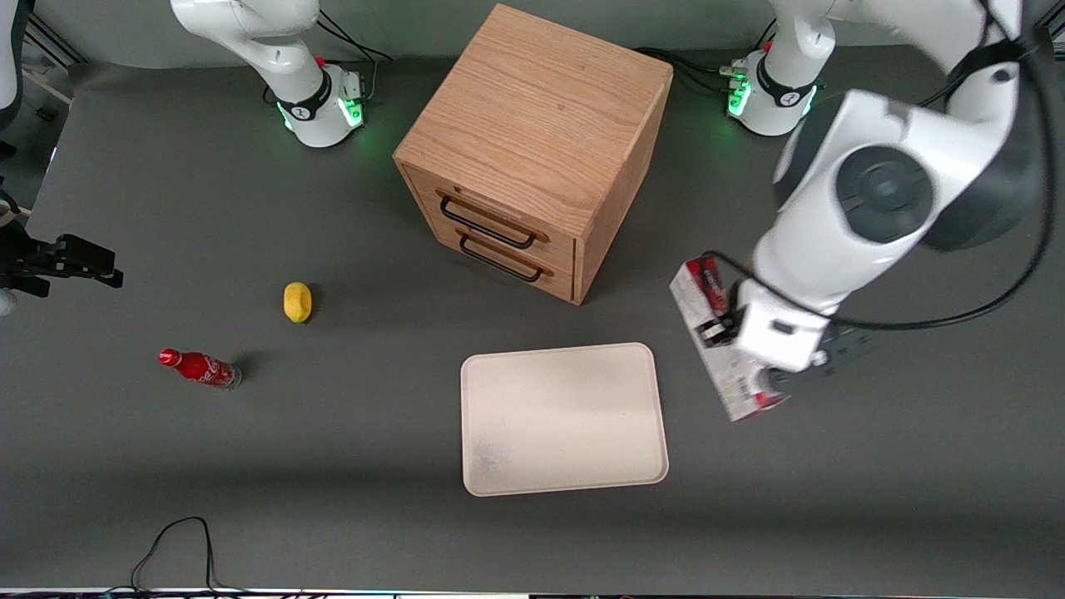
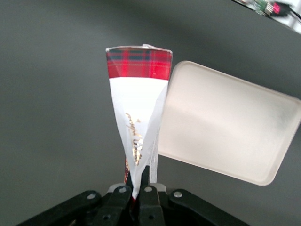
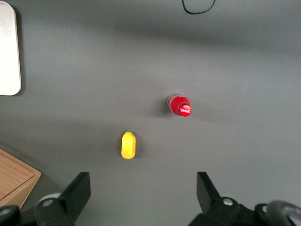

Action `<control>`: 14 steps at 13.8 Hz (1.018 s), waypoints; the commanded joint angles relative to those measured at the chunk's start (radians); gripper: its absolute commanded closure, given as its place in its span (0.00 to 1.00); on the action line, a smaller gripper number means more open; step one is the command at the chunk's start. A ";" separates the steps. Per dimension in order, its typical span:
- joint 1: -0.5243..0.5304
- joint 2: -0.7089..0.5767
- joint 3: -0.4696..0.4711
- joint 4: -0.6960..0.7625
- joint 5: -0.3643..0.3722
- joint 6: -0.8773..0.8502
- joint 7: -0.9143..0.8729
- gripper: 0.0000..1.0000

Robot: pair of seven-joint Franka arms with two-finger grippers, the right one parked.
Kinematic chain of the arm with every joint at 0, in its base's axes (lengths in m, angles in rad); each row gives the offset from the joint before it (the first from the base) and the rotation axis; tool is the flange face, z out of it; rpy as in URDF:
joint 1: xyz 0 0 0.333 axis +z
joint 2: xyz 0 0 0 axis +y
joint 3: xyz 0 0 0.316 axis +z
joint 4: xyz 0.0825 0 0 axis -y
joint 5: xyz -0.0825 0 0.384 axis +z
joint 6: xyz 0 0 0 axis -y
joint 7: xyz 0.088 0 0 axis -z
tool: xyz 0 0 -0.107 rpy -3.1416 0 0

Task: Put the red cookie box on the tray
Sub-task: 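Lift the box upright with the left gripper and carry it to the tray, then lower the box onto the tray's rim area and open the left gripper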

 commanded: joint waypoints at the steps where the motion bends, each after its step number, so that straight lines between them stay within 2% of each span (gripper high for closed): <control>1: -0.060 0.158 0.004 0.233 0.021 -0.034 0.115 1.00; 7: -0.059 0.201 -0.003 0.209 0.008 0.024 0.276 1.00; 11: -0.048 0.267 0.006 0.076 0.013 0.223 0.278 1.00; 14: -0.042 0.324 0.007 0.063 0.022 0.265 0.273 1.00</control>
